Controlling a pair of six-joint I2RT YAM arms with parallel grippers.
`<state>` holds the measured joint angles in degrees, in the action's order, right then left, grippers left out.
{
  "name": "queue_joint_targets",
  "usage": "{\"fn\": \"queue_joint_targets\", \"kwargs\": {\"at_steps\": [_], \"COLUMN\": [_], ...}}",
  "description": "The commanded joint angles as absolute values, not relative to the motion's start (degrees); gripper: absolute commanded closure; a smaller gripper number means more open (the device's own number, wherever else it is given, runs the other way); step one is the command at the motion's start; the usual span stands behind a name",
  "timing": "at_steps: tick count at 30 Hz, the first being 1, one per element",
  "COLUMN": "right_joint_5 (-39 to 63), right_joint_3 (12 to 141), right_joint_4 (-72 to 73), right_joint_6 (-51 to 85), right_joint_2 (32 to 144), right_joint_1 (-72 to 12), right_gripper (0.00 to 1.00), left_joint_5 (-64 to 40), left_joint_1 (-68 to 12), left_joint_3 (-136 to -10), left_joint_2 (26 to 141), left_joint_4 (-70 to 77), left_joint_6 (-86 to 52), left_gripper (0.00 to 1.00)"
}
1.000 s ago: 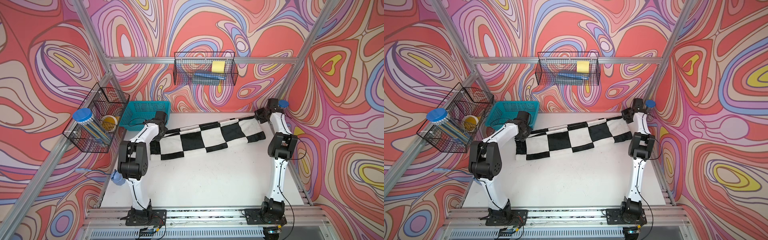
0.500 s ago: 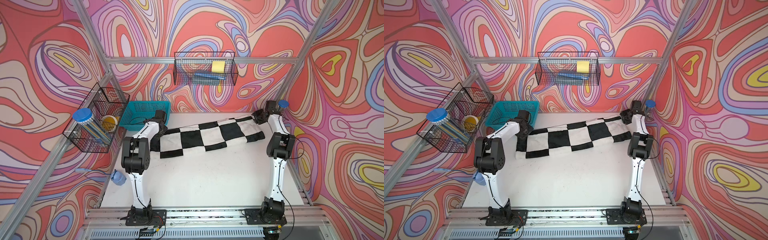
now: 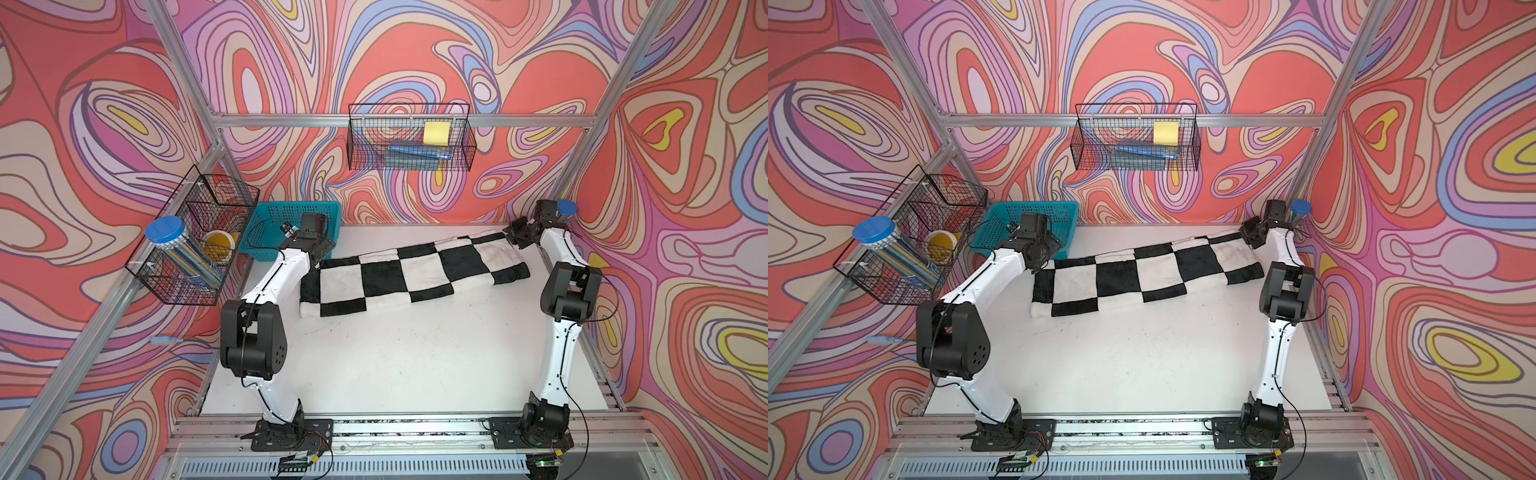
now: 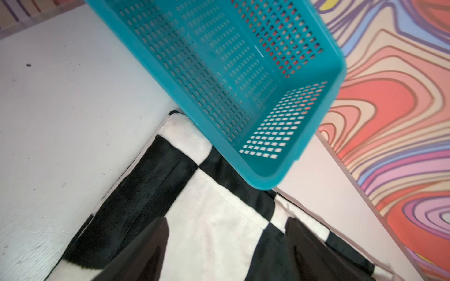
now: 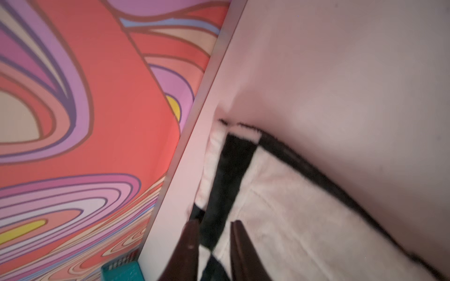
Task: Roll up the pillowcase
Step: Adjust the pillowcase at the center of the board.
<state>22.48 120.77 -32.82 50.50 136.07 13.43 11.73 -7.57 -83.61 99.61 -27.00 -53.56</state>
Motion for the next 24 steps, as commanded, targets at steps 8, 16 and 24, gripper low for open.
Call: {"fn": "queue_joint_targets", "kwargs": {"at_steps": [8, 16, 24], "right_joint_5": [19.7, 15.1, 13.6], "right_joint_3": [92.4, 94.1, 108.1], "right_joint_4": [-34.0, -41.8, -49.8], "right_joint_6": [42.4, 41.1, 39.1], "right_joint_2": [119.8, 125.3, 135.9], "right_joint_1": [6.9, 5.2, 5.0], "right_gripper": [1.0, 1.0, 1.0], "left_joint_5": [1.2, -1.0, -11.4], "left_joint_1": [-11.8, -12.2, -16.0], "left_joint_3": [-71.6, -71.5, -71.0], "left_joint_2": [103.8, 110.1, 114.5], "left_joint_4": [-30.3, -35.2, -42.9], "left_joint_6": [-48.6, -48.2, -46.0], "left_gripper": [1.0, 1.0, 1.0]}}
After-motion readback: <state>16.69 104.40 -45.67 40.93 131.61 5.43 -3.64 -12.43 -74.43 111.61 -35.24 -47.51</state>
